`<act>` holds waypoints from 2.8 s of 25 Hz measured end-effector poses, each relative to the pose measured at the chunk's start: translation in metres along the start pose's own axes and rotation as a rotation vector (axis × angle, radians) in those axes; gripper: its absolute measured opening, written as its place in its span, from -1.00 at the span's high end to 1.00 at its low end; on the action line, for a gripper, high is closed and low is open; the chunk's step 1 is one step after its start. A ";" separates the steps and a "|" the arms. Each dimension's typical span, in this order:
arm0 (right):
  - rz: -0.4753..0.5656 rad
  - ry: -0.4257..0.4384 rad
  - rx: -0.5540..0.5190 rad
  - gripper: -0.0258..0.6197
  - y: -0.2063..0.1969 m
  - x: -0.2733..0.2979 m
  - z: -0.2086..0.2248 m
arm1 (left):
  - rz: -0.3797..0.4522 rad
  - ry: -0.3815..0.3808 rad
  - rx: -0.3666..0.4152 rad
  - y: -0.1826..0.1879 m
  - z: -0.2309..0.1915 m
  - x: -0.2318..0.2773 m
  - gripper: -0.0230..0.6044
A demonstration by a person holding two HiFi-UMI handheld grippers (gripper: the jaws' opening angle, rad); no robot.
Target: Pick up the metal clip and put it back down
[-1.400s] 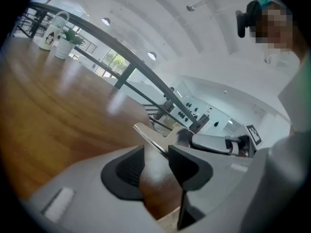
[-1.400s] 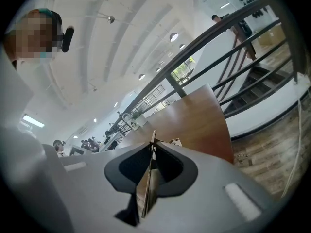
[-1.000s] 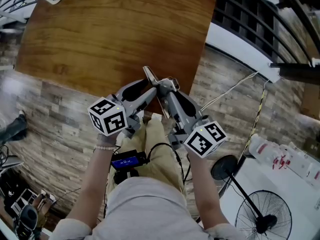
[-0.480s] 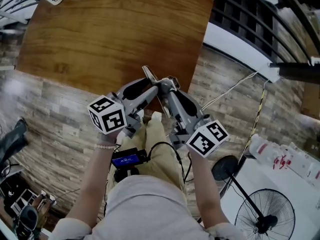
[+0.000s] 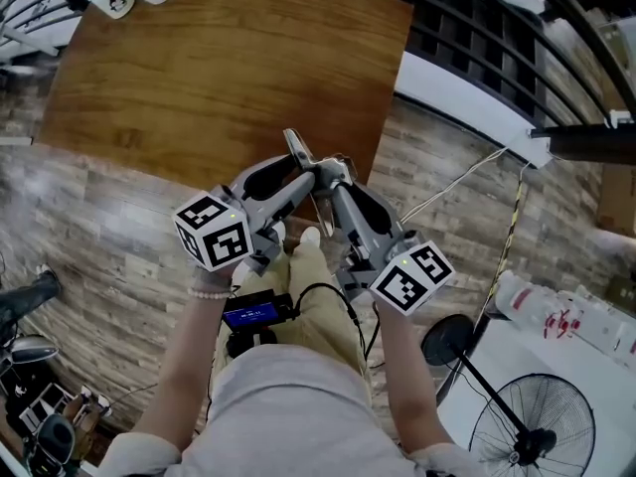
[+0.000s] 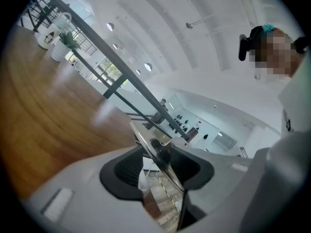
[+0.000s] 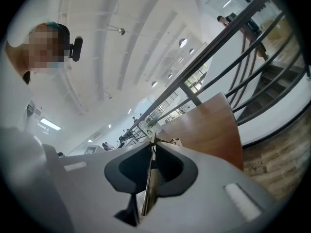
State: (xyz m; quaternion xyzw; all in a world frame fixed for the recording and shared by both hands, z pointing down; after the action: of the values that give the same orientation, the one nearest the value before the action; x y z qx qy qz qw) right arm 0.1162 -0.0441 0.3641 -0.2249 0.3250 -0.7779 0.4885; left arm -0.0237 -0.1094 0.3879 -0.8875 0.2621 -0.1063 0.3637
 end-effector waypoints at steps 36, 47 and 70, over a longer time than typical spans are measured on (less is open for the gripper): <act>0.184 0.134 -0.116 0.75 0.076 -0.022 -0.104 | 0.128 -0.167 0.228 0.102 0.119 -0.015 0.41; 0.200 0.121 -0.130 0.75 0.079 -0.024 -0.110 | 0.125 -0.201 0.232 0.107 0.123 -0.013 0.41; 0.143 0.093 -0.081 0.75 0.067 -0.024 -0.094 | 0.062 -0.158 0.233 0.091 0.109 -0.010 0.41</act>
State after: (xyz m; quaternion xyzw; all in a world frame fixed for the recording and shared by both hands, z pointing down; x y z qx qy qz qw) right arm 0.1045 -0.0160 0.2504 -0.1841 0.3937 -0.7369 0.5178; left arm -0.0258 -0.0939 0.2463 -0.8364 0.2457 -0.0548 0.4868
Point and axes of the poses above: the fingertips, and each gripper's own axes: x forward along the fingers, z to its right, y out of its top, the point moved 6 cm from there along -x, backward along the fingers, and after that the axes turned 13 degrees about z, right-handed, at the moved point
